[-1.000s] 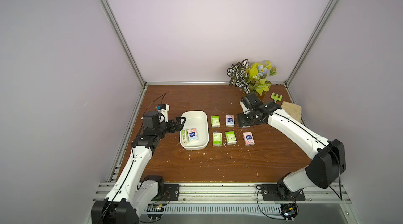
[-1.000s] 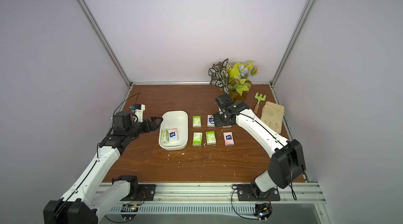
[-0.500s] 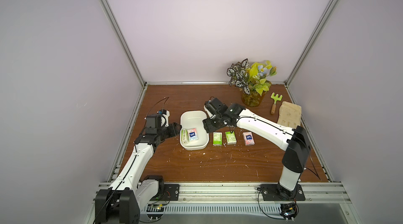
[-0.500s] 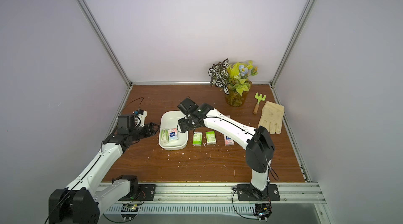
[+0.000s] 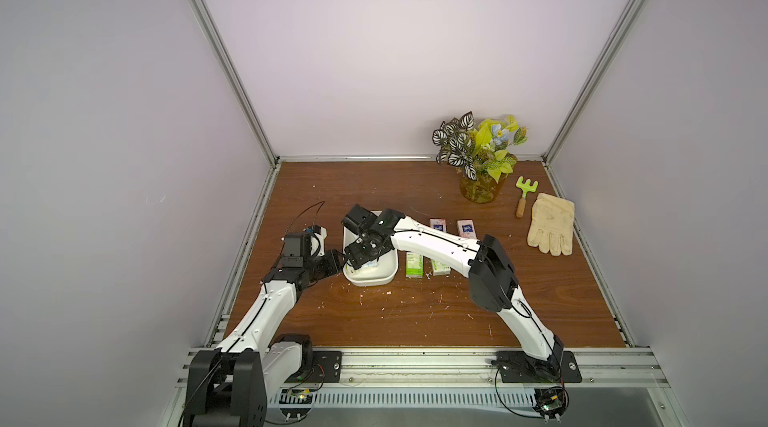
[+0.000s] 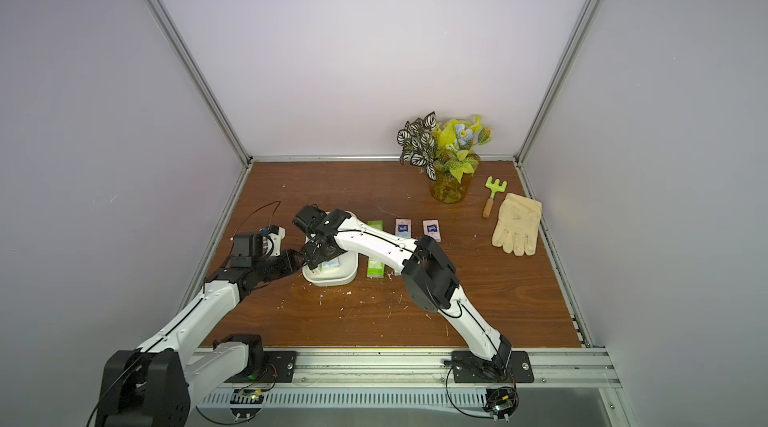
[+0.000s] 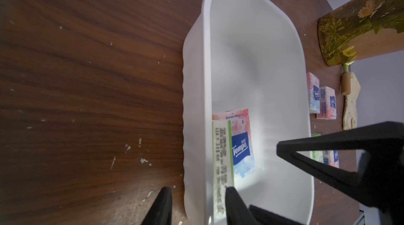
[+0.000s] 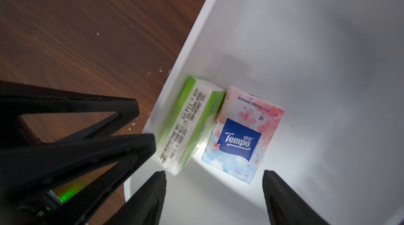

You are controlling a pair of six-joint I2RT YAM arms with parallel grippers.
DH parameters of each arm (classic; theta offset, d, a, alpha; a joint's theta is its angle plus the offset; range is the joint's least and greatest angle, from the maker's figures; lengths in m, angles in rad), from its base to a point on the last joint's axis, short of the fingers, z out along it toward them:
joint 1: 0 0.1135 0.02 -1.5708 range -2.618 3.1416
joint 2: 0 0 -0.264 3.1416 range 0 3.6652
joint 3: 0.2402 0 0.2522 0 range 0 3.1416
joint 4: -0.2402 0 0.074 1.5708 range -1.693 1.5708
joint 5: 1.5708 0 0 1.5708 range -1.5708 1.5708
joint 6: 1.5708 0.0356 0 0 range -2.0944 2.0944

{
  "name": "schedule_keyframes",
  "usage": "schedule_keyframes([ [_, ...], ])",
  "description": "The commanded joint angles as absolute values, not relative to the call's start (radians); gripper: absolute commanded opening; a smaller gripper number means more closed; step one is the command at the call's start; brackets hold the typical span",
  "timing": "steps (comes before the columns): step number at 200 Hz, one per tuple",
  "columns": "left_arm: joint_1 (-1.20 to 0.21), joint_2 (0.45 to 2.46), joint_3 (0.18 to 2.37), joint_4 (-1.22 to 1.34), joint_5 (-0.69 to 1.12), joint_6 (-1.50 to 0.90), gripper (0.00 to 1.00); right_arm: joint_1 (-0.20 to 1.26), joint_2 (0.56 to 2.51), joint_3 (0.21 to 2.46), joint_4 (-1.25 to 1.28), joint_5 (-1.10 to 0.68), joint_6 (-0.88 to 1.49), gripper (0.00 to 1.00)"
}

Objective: Take the pocket tissues out of the storage box
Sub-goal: Pick up the pocket tissues from the storage box.

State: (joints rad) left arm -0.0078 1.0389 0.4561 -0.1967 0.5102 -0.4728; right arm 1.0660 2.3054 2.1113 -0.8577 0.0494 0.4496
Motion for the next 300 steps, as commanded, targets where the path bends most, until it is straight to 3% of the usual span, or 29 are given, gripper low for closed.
schedule_keyframes([
  [1, 0.003, 1.043, 0.454, -0.153, 0.535, -0.491, 0.36, 1.065, 2.275, 2.148, -0.906, 0.089, 0.446, 0.76],
  [139, 0.003, 1.097, 0.44, -0.123, 0.535, -0.491, 0.17, 1.061, 2.361, 2.151, -0.883, 0.071, 0.445, 0.75],
  [300, 0.002, 1.127, 0.437, -0.098, 0.591, -0.486, 0.12, 1.022, 2.472, 2.239, -0.868, 0.144, 0.468, 0.74],
])
